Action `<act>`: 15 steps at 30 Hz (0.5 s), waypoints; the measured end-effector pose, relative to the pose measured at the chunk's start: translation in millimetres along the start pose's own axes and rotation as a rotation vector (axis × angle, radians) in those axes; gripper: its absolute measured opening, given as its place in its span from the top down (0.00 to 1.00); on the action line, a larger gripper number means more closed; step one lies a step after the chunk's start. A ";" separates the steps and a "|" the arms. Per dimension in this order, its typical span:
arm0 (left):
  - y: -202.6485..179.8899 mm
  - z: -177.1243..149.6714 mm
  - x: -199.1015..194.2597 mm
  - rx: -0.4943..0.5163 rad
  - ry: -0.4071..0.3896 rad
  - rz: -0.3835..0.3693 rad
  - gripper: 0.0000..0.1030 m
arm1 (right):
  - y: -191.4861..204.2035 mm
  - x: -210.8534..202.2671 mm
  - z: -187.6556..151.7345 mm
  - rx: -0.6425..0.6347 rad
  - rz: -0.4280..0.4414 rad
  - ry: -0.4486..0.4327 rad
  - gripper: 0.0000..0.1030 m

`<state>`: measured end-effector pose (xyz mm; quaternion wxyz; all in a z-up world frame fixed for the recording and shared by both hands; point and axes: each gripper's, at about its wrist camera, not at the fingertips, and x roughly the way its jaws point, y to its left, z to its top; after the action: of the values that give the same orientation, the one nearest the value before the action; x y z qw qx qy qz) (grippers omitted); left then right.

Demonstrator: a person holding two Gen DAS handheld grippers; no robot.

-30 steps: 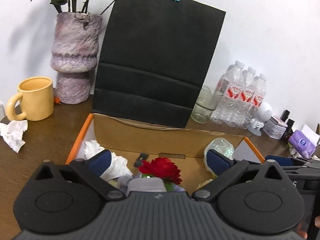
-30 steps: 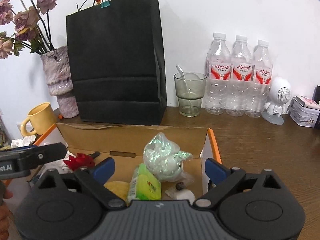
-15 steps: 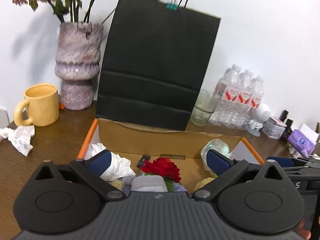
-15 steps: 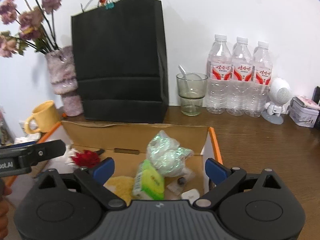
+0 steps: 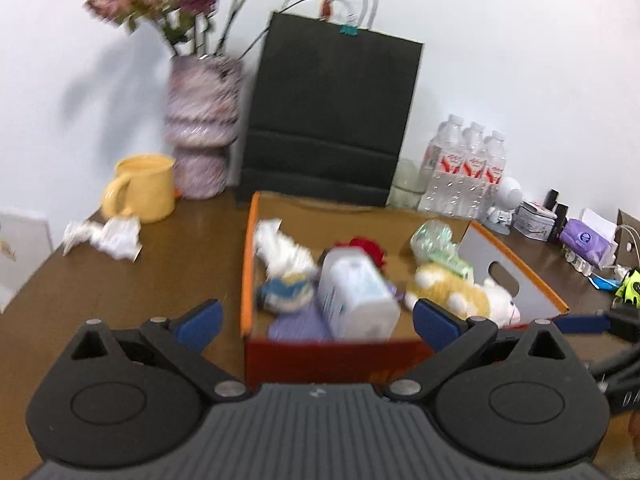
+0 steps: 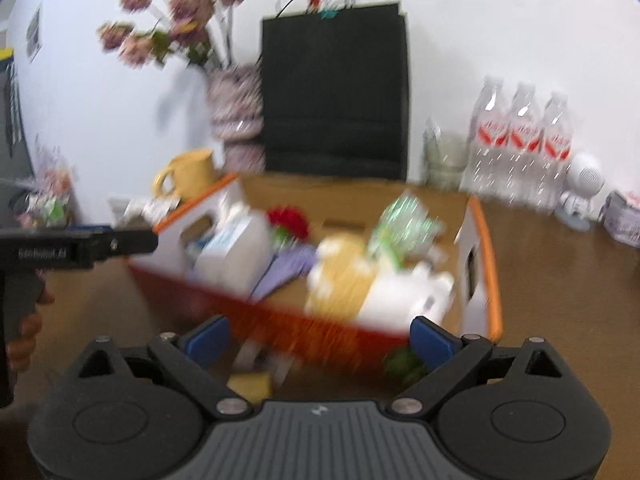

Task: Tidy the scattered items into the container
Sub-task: 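Grasp the yellow block with right tool while left tool grasps a clear wrapper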

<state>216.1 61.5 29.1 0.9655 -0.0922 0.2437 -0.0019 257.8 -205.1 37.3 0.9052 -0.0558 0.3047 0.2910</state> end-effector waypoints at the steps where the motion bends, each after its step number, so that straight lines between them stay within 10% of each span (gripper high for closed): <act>1: 0.9 -4.2 -2.1 -0.009 0.009 -0.005 0.00 | 3.5 1.3 -5.6 0.005 0.010 0.017 0.07; 12: 16.3 -32.7 3.0 -0.105 0.107 0.032 0.00 | 41.8 37.2 -28.9 -0.061 0.032 0.105 0.25; 15: 16.7 -34.7 3.8 -0.104 0.116 0.043 0.00 | 45.8 45.0 -32.5 -0.063 0.017 0.125 0.43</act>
<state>202.4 71.6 -5.6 0.9434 -0.1366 0.3011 0.0261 244.3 -154.2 -11.8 0.8797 -0.0995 0.3517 0.3041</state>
